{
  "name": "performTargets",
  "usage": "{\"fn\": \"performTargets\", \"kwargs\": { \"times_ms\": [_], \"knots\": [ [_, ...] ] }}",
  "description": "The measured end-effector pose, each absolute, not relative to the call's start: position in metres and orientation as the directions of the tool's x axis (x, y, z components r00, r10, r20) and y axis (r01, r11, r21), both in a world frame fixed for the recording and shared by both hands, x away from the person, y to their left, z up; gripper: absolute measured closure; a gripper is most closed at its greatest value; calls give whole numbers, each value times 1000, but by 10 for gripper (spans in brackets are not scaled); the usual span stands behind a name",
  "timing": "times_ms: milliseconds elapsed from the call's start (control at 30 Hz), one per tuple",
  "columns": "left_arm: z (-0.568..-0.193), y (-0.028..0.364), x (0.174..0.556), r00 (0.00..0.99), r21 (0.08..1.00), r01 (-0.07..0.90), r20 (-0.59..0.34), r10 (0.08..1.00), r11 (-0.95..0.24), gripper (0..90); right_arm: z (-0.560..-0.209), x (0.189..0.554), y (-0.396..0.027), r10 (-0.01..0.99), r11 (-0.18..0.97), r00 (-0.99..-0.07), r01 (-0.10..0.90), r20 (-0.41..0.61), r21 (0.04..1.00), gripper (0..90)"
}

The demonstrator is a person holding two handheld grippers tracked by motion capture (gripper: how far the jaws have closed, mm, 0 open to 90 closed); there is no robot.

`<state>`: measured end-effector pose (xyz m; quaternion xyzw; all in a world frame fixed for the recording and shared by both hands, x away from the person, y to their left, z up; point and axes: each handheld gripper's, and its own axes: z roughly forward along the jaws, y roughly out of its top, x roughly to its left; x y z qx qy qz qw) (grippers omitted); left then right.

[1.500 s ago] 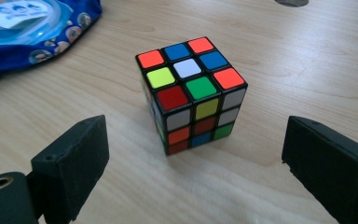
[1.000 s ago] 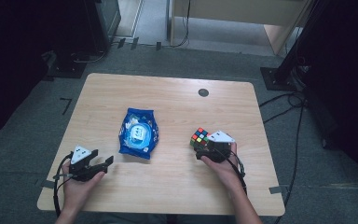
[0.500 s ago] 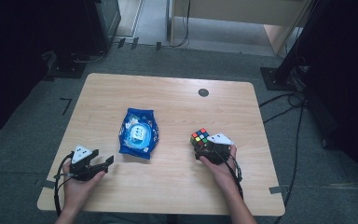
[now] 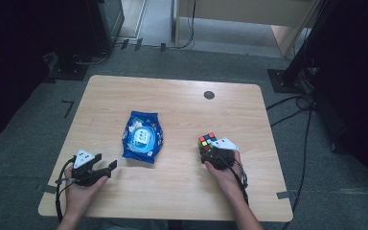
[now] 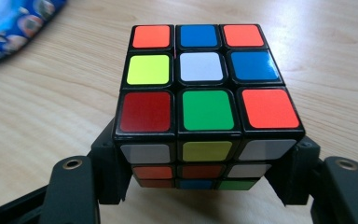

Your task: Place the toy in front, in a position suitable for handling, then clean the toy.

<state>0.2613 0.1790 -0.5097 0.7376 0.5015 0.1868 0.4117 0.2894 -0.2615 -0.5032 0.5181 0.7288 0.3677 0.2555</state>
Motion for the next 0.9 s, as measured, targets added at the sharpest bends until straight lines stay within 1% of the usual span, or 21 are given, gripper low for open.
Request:
{"fn": "performTargets", "kwargs": {
  "times_ms": [133, 233, 333, 500, 700, 833, 900],
  "knots": [
    [-510, 179, 261, 430, 796, 584, -135, 893, -161, 282, -494, 265, -270, 939, 186, -342, 559, 21, 808, 346],
    [-510, 179, 262, 432, 796, 583, -134, 892, -163, 283, -493, 245, -274, 933, 199, -359, 556, 17, 807, 346],
    [-510, 178, 262, 437, 794, 583, -129, 890, -171, 288, -494, 232, -280, 934, 180, -355, 559, 37, 810, 346],
    [-509, 178, 262, 441, 796, 580, -128, 888, -174, 289, -495, 228, -287, 941, 151, -333, 571, 60, 807, 346],
    [-508, 177, 260, 441, 801, 573, -124, 889, -173, 299, -491, 225, -288, 942, 167, -334, 546, 31, 821, 346],
    [-500, 177, 260, 460, 814, 568, -192, 867, -121, 346, -491, 224, -291, 943, 160, -330, 547, 36, 822, 346],
    [-491, 173, 260, 488, 829, 543, -183, 854, -133, 402, -491, 225, -291, 945, 156, -326, 551, 39, 819, 345]
  ]
}}
